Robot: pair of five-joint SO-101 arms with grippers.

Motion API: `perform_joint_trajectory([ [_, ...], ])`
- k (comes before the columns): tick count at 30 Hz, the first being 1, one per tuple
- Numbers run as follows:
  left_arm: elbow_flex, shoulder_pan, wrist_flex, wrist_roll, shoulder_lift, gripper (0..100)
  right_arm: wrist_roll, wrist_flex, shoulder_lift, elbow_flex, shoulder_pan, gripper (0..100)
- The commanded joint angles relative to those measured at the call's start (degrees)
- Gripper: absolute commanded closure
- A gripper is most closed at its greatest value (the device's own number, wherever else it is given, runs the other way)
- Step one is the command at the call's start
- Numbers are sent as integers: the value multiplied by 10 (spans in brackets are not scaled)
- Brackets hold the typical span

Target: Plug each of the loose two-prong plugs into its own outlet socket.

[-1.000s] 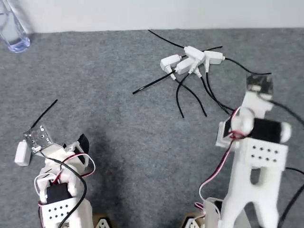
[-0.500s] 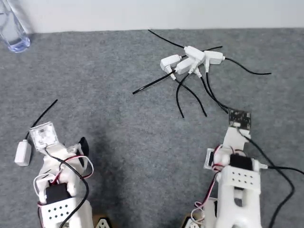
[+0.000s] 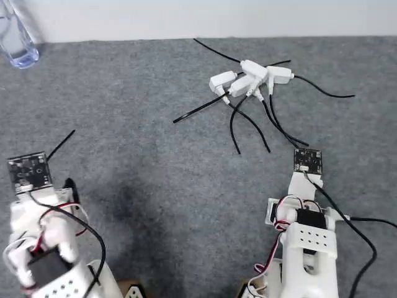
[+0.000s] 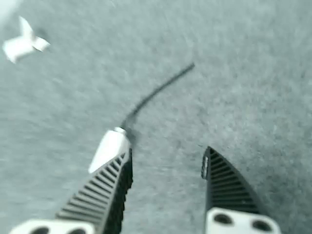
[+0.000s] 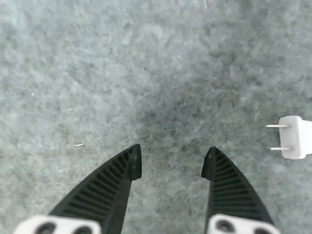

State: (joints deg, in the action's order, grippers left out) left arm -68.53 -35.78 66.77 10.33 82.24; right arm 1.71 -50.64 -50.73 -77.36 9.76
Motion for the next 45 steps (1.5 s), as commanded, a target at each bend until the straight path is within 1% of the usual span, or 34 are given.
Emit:
perform_joint_trajectory([
  [1,211,-18,172,34,1,776,8,9,-9,4,7,802],
  [3,283,-18,213,40,-9,775,8,9,-9,4,7,802],
  [5,343,-18,235,47,-39,775,8,9,-9,3,7,802],
  [8,415,-18,262,50,-125,775,8,8,-9,2,7,802],
  [11,452,-18,303,51,-241,775,8,8,-9,2,7,802],
  [14,474,-19,307,58,-345,777,8,8,-9,1,7,802],
  [17,493,-19,303,97,-402,778,8,8,-9,1,7,802],
  [20,503,-19,271,143,-431,777,8,9,-9,0,7,802],
  [22,504,-21,248,192,-447,776,8,9,-9,0,7,802],
  [24,506,-39,228,241,-472,776,8,9,-9,0,7,802],
  [26,506,-68,199,291,-503,775,8,9,-9,0,7,802],
  [28,506,-111,156,335,-545,775,8,9,-9,0,7,802],
  [30,506,-154,110,362,-598,775,8,9,-9,0,6,802],
  [32,506,-182,79,378,-652,775,8,10,-9,0,5,802],
  [34,506,-192,65,383,-698,775,8,10,-9,0,-7,802],
  [38,502,-190,33,382,-746,775,8,10,-9,-1,-19,804],
  [42,492,-186,-19,381,-786,775,8,10,-9,-1,-18,805],
  [45,479,-182,-23,381,-818,775,8,10,-9,-1,-18,804],
])
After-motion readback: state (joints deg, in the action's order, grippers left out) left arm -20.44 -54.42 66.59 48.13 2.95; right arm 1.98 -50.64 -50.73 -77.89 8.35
